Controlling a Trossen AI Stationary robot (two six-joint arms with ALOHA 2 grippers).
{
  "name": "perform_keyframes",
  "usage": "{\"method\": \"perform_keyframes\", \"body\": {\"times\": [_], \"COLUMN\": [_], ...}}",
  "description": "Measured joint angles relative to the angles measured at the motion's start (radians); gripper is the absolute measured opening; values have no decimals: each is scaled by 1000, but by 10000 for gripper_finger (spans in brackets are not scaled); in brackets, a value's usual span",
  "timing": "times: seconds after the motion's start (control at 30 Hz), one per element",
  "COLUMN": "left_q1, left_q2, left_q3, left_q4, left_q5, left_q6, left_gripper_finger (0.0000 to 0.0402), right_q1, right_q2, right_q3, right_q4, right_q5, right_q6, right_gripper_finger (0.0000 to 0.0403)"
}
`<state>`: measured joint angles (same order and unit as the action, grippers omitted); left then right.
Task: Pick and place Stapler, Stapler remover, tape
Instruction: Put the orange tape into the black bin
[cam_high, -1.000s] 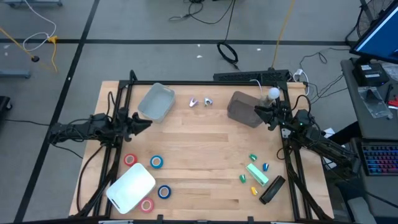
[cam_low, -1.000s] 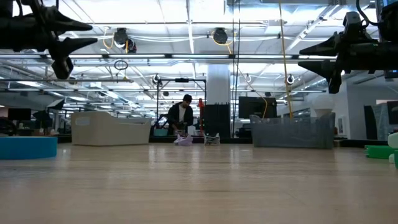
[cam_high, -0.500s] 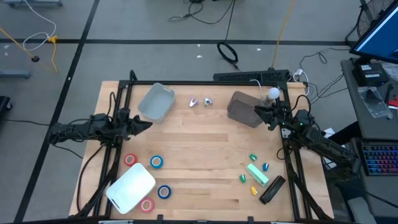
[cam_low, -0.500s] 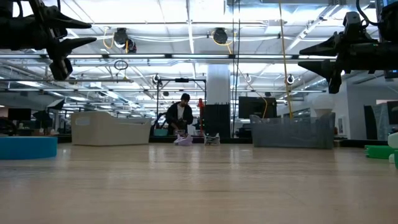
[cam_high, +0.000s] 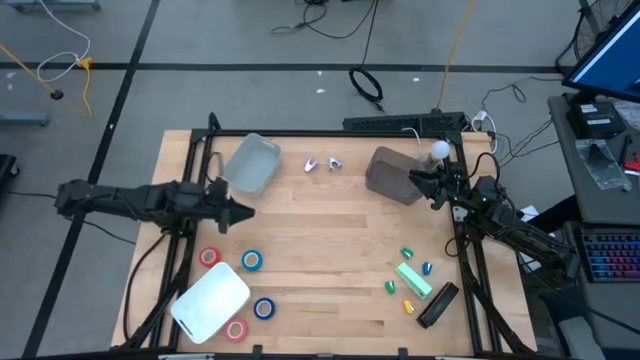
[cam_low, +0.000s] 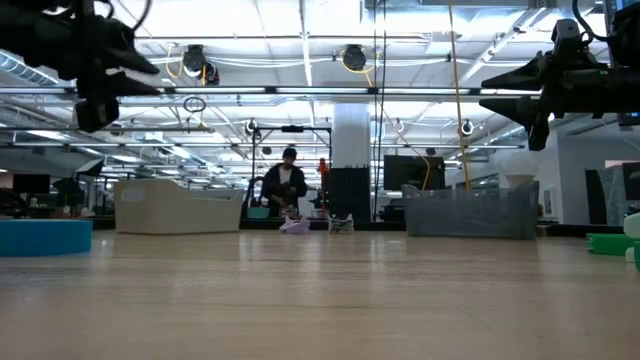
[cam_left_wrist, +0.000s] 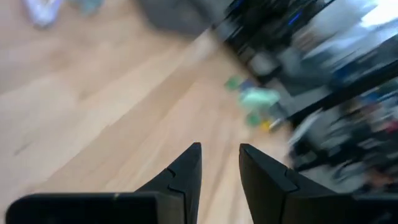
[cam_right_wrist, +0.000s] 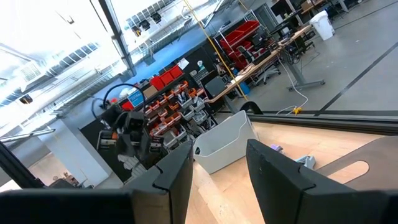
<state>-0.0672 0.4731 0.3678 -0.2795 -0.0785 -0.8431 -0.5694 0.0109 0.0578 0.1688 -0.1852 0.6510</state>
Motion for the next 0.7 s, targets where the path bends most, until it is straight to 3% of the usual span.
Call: {"method": "perform_keyframes", "body": {"times": [0.2,0.33,0.6,0.7], "left_q1": [-6,-6,-7,-8], "left_q2": [203,294,365,370], "left_q3": [203,294,323,324], "left_q4": [-378,-595,-914,-924], "left_q5": [8,66,205,237], "left_q6": [-44,-100,-106,-54], "left_gripper_finger": [108,108,108,108], "right_q1": [0,0,0,0], "right_q2": [0,0,0,0], "right_q3": [0,0,0,0], "right_q4": [-1,-1,-2,-2], "right_q5": [0,0,0,0], "right_q6": [0,0,0,0], "right_gripper_finger": [141,141,141,141]}}
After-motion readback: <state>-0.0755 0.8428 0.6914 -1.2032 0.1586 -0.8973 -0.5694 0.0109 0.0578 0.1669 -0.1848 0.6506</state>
